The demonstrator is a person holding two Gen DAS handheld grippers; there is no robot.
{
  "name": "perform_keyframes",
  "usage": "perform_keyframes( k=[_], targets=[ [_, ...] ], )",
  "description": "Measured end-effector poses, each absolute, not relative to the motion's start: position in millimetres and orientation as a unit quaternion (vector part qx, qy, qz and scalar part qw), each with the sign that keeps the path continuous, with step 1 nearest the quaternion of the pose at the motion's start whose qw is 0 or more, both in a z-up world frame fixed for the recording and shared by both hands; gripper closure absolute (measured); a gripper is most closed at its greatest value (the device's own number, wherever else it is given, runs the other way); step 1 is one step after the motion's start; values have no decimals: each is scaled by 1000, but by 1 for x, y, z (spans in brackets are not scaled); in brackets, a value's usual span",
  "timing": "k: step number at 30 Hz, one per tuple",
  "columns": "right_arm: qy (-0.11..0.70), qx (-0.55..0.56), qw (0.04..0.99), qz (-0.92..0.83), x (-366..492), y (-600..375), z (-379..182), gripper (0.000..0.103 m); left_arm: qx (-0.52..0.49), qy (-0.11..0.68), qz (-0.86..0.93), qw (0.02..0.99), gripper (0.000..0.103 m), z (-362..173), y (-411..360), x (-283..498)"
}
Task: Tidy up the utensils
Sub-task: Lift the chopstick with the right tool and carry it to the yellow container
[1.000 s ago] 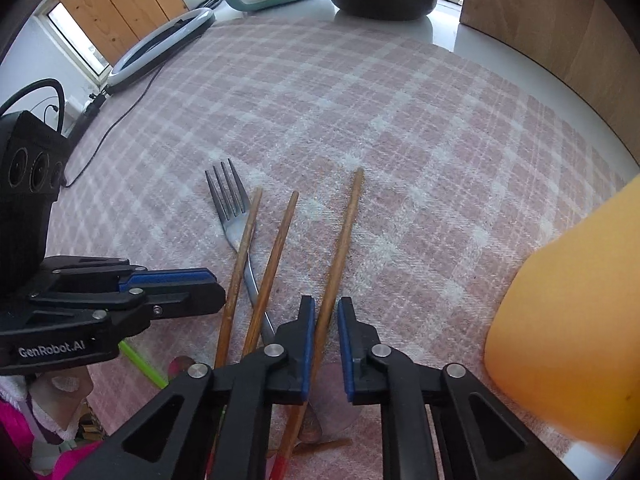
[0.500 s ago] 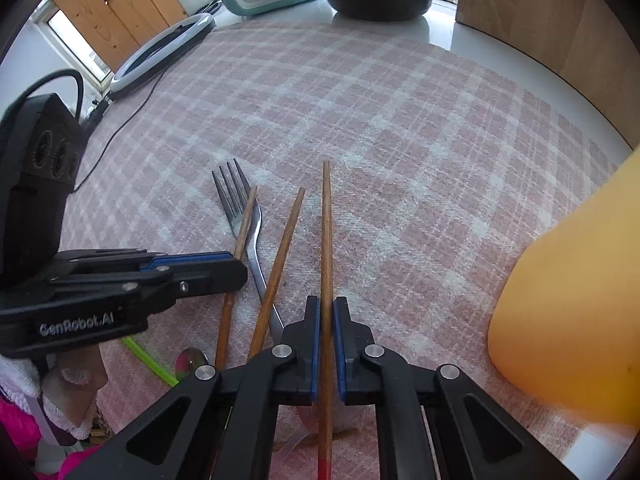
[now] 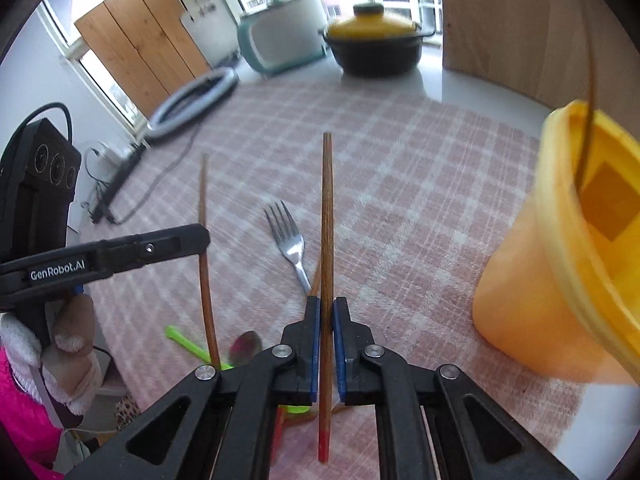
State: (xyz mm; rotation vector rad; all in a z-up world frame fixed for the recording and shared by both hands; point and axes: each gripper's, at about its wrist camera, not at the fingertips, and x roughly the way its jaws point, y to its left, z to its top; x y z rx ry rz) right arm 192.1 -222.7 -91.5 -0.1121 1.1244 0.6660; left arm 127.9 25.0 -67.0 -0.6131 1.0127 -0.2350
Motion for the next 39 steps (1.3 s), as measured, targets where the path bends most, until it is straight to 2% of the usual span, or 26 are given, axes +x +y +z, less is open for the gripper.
perform_keyframes(
  k=[22,39],
  targets=[
    [369,17,882,291,151,-289,35,99,-239,350,-170,890,100,54,-20,111],
    [302,76,923,227,172,-360,82,99,-211,293,-214,908,100,109,-76,158]
  ],
)
